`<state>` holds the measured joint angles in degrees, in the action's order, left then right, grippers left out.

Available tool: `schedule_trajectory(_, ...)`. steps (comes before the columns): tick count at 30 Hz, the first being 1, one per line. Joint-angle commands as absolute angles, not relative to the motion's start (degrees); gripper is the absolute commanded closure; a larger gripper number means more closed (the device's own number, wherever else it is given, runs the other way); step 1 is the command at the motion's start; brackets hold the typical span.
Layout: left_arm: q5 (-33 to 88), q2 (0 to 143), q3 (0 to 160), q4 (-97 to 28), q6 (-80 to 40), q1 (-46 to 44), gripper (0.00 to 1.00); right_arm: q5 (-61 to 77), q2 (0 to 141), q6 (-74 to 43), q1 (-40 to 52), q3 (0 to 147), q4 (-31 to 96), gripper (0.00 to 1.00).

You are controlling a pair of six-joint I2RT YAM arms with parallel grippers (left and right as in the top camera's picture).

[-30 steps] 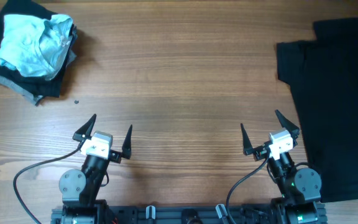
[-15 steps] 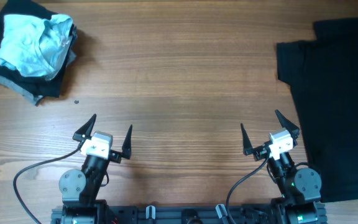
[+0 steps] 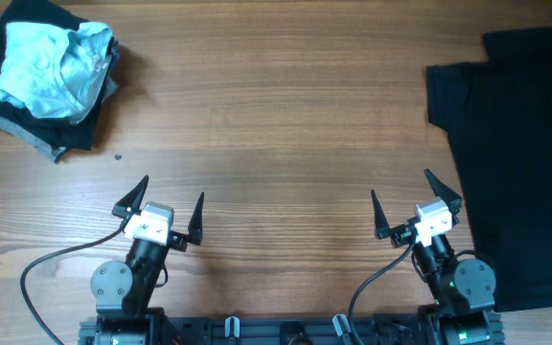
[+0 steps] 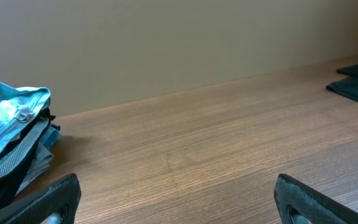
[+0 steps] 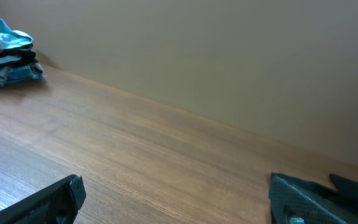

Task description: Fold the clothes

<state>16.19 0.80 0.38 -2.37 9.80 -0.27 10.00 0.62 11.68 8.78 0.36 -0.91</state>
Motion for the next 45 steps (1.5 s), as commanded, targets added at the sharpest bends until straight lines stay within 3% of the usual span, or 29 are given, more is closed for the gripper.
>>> schedule_trajectory(1,19.7,0.5,0.4,-2.5,6.7,-0.5,0.00,10.3,0.4,11.8,8.6,0.3,-1.2,0.00)
schedule_trajectory(5,24.1,0.6,1.8,-1.8,-0.4,-0.5,0.00,21.8,0.4,8.6,8.6,2.9,-2.1,0.00)
schedule_trajectory(8,24.0,1.1,6.0,-2.2,-6.6,-0.5,0.00,17.8,0.9,-1.3,8.6,7.6,-2.0,0.00)
schedule_trajectory(13,24.0,8.4,17.3,-12.8,-6.7,-0.5,0.00,16.9,7.0,-6.7,8.6,18.1,4.9,0.00)
schedule_trajectory(18,24.0,26.6,35.0,-27.0,-6.7,-0.5,0.00,12.4,26.4,-5.8,8.6,37.1,23.6,0.00)
schedule_trajectory(25,23.6,53.9,60.8,-34.2,-6.7,-0.5,0.00,2.0,63.3,-1.1,8.6,68.4,47.1,0.00)
schedule_trajectory(30,23.6,71.2,76.3,-45.6,-6.7,-0.5,0.00,14.6,84.1,1.9,8.6,87.4,52.5,0.00)
schedule_trajectory(32,24.7,74.7,77.8,-46.4,-6.7,-0.5,0.00,11.2,88.3,2.0,8.2,88.7,49.0,0.00)
schedule_trajectory(36,26.4,76.7,77.8,-48.8,-6.9,-0.5,0.00,-2.3,96.2,-13.3,2.8,88.7,41.4,0.00)
schedule_trajectory(38,26.4,76.6,77.8,-49.7,-6.9,-0.5,0.00,-3.2,100.3,-17.5,-1.4,88.7,39.3,0.06)
schedule_trajectory(43,26.3,76.5,77.8,-51.3,-6.9,-0.5,0.00,-2.0,111.1,-21.0,-9.6,88.7,37.5,0.32)
schedule_trajectory(45,26.3,76.5,77.8,-51.3,-6.9,-0.5,0.00,-1.0,114.3,-21.0,-10.5,88.7,37.5,0.36)
